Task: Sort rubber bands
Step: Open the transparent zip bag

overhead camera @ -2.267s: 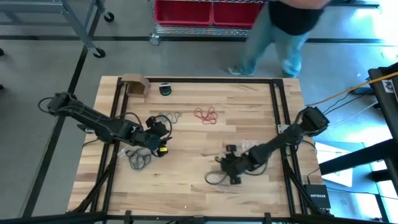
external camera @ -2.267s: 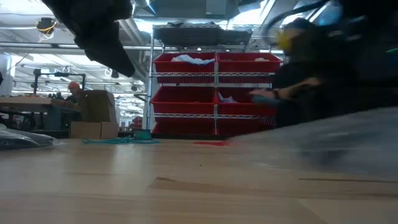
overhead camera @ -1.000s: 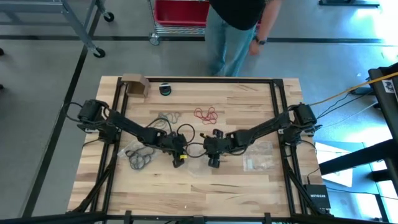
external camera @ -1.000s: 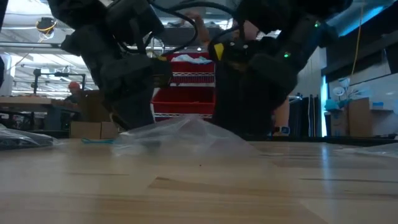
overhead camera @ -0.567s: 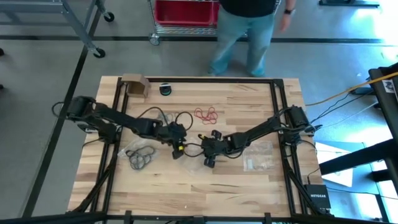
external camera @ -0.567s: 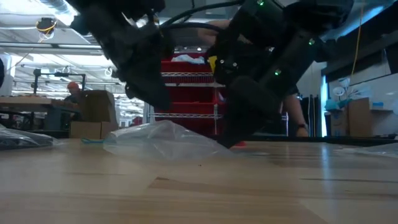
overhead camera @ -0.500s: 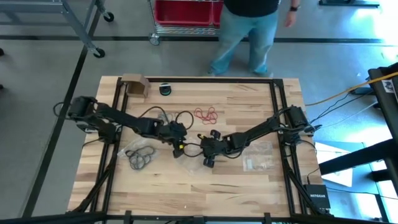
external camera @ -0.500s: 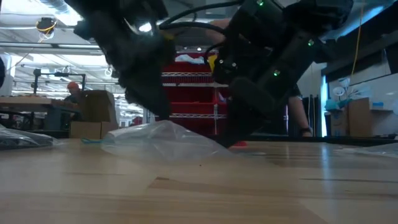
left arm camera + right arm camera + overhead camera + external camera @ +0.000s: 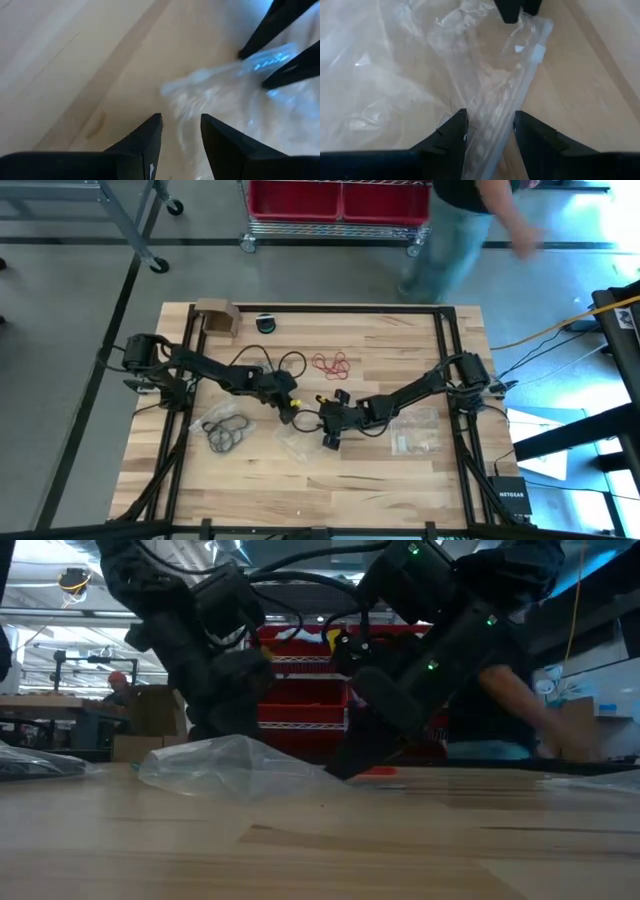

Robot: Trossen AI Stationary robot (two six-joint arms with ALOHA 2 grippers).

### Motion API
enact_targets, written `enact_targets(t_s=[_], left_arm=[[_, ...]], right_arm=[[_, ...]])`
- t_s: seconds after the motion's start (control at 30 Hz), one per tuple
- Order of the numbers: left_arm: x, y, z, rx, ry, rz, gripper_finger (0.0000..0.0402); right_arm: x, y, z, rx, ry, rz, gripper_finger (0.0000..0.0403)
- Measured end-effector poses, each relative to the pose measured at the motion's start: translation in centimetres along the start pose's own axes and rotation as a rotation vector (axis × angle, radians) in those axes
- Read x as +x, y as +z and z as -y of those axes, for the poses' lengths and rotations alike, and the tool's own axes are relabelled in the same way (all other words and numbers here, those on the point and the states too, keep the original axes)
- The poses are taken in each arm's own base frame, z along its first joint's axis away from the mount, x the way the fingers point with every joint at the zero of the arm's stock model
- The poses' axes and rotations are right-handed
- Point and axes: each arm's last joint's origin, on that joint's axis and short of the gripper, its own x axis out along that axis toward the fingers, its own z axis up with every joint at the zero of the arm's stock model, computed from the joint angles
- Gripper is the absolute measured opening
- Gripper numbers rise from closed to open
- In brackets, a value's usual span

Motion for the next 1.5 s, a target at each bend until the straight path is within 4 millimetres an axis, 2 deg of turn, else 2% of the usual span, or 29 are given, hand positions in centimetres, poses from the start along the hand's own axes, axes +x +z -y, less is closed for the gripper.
enact_targets(t_s=[0.17, 0.33, 0.6, 0.73, 0.97, 1.17, 1.3, 1.5], left_arm=[[0.1, -0.3, -0.5, -0.029, -0.04, 0.026, 0.0131], [0.1, 0.0, 0.1, -0.009, -0.138, 0.026, 0.0131], [0.1, -0.4, 0.9, 0.076, -0.172, 0.023, 0.0127], [0.3, -0.5, 0.9, 0.108, -0.134, 0.042, 0.0099], [1.0, -0.8, 0.4, 0.168, -0.042, 0.064, 0.0014], [1.0, -0.8, 0.4, 0.211, -0.015, 0.078, 0.0001], [1.0, -1.1, 0.7, 0.27, -0.018, 0.075, 0.0001], [0.2, -1.2, 1.7, 0.338, -0.048, 0.089, 0.0]], right_arm=[[0.1, 0.2, -0.1, -0.012, -0.002, 0.033, 0.0156], [0.2, 0.3, -0.1, -0.037, 0.003, 0.051, 0.0156], [0.3, 0.4, -0.1, -0.034, -0.008, 0.077, 0.0156], [0.8, 0.3, -0.2, -0.028, -0.007, 0.099, 0.0156], [0.9, 0.3, -0.2, -0.029, -0.005, 0.105, 0.0156], [0.8, 0.5, -0.2, -0.023, 0.0, 0.112, 0.0156], [-0.8, 1.5, -0.2, 0.001, 0.006, 0.133, 0.0156], [-4.6, 2.8, 0.2, -0.025, -0.014, 0.085, 0.0156]])
